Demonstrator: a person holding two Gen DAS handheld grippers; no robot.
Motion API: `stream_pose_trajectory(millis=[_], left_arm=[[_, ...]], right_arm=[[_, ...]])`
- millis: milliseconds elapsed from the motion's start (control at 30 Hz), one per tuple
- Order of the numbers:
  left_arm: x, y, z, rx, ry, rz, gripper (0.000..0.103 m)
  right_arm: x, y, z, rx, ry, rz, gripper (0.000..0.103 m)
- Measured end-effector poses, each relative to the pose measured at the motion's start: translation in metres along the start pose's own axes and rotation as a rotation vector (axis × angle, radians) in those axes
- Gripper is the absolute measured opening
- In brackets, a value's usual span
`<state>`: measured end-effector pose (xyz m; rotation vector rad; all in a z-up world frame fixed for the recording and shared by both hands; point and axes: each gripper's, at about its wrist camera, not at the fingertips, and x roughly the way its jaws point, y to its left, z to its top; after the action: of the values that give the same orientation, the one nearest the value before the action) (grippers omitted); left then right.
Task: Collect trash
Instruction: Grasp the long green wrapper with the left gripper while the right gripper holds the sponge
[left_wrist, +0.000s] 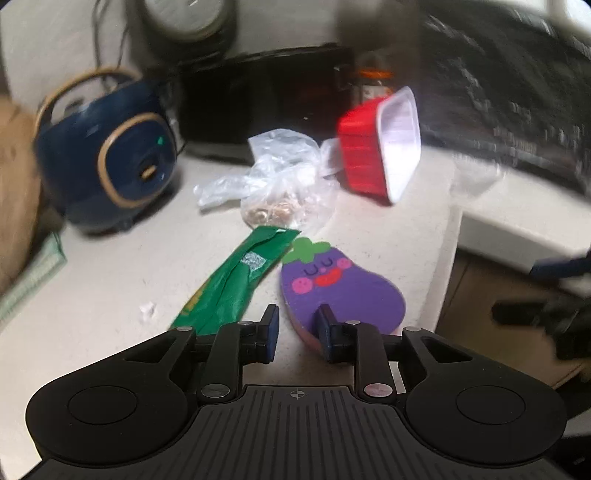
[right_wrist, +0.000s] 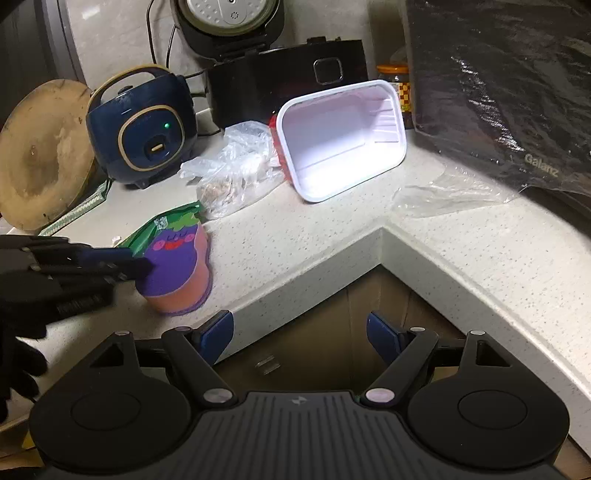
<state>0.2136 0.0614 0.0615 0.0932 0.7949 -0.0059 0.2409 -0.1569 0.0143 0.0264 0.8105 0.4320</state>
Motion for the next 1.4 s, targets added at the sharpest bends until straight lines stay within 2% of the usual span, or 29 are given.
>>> stream_pose_trajectory(millis=[100, 167, 300, 367, 433, 533, 600, 667, 700, 833, 967, 1067, 1167, 1300, 1333, 1400], left_arm=[[-0.005, 0.002, 0.008, -0.089, -0.021, -0.096, 0.027], [-0.002, -0.011, 0.012, -0.072, -0.02, -0.086, 0.028], [0.018, -0.036, 0.013, -0.024, 0.051, -0.042, 0.029], [0.02, -0.047, 0.014, 0.008, 0.038, -0.015, 0.029], [0.022, -0.054, 0.016, 0.017, 0.044, -0.018, 0.031], [0.027, -0.067, 0.017, 0.066, 0.053, -0.011, 0.05], [0.029, -0.073, 0.018, 0.08, 0.058, -0.022, 0.067], [0.03, -0.074, 0.018, 0.069, 0.058, -0.041, 0.072], [0.029, -0.072, 0.019, 0.05, 0.054, -0.054, 0.072], [0.018, -0.039, 0.024, -0.121, 0.007, -0.146, 0.067], [-0.002, 0.005, 0.03, -0.226, -0.088, -0.099, 0.066], [-0.008, 0.042, 0.028, -0.302, -0.114, -0.063, 0.066], [-0.009, 0.07, 0.023, -0.31, -0.106, -0.034, 0.065], [-0.004, 0.093, 0.014, -0.261, -0.051, -0.031, 0.065], [-0.002, 0.098, 0.011, -0.249, -0.032, -0.03, 0.065], [-0.002, 0.105, 0.004, -0.242, -0.009, -0.017, 0.065]], right_arm=[[0.003, 0.0, -0.002, 0.0, 0.016, 0.006, 0.08], [0.005, 0.001, -0.004, -0.002, 0.026, 0.003, 0.08], [0.001, 0.001, -0.006, -0.017, 0.022, -0.004, 0.08], [-0.001, -0.002, -0.008, -0.016, 0.024, -0.015, 0.08], [-0.002, -0.007, -0.01, -0.007, 0.028, -0.025, 0.08], [-0.003, -0.018, -0.012, 0.021, 0.033, -0.037, 0.08], [-0.006, -0.023, -0.013, 0.032, 0.03, -0.045, 0.08], [-0.009, -0.027, -0.013, 0.036, 0.023, -0.051, 0.08], [-0.01, -0.029, -0.013, 0.037, 0.021, -0.053, 0.08], [-0.01, -0.028, -0.008, 0.026, 0.005, -0.049, 0.08], [-0.004, -0.005, 0.007, -0.066, -0.026, 0.009, 0.081], [0.011, 0.023, 0.021, -0.154, -0.032, 0.073, 0.082], [0.032, 0.053, 0.032, -0.241, -0.025, 0.109, 0.082], [0.064, 0.09, 0.039, -0.359, -0.002, 0.114, 0.084], [0.069, 0.095, 0.041, -0.366, -0.014, 0.118, 0.089], [0.078, 0.103, 0.045, -0.371, -0.026, 0.112, 0.089]])
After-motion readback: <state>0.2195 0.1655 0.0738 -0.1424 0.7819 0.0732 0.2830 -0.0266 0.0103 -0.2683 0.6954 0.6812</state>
